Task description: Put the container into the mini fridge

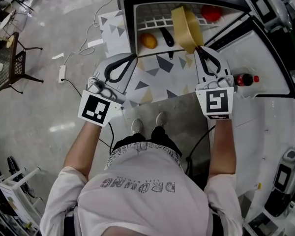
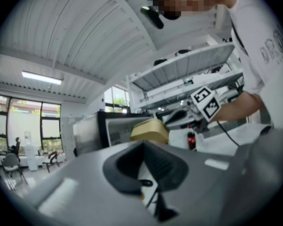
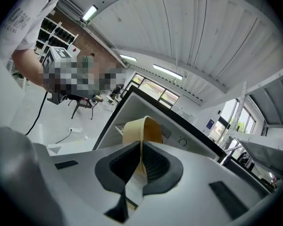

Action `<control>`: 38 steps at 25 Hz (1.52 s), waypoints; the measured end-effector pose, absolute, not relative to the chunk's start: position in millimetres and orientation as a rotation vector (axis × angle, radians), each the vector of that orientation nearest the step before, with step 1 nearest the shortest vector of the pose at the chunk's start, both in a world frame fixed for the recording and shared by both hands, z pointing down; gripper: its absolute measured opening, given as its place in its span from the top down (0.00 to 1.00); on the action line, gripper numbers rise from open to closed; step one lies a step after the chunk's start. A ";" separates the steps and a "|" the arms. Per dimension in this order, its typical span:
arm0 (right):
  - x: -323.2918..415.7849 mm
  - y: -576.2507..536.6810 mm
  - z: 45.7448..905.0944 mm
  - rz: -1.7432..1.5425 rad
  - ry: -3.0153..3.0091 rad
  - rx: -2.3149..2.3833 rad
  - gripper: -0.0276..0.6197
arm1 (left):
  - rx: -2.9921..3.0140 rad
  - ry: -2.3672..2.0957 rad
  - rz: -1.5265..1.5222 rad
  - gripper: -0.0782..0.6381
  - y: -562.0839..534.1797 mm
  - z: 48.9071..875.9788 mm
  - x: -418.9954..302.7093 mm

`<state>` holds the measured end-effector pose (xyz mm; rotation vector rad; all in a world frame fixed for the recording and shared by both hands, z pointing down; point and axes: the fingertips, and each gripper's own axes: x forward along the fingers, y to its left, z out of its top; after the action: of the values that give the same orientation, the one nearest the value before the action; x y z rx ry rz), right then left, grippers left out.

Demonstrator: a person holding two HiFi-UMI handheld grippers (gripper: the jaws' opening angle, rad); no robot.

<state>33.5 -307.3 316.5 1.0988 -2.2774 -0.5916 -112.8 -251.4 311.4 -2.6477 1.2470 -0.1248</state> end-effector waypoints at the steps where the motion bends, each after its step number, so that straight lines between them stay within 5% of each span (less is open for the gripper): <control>1: 35.3 -314.3 317.1 -0.597 -2.276 1.087 0.94 | -2.647 1.256 -0.128 0.88 -254.6 312.5 -110.0; 38: 35.6 -440.3 353.2 -0.909 -2.126 0.781 0.94 | -2.586 1.482 -0.206 0.88 -337.1 343.6 -53.4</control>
<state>35.6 -440.3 353.2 0.7806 -2.1263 -0.9090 -53.4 -337.1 343.6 -2.5856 1.4821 -0.2057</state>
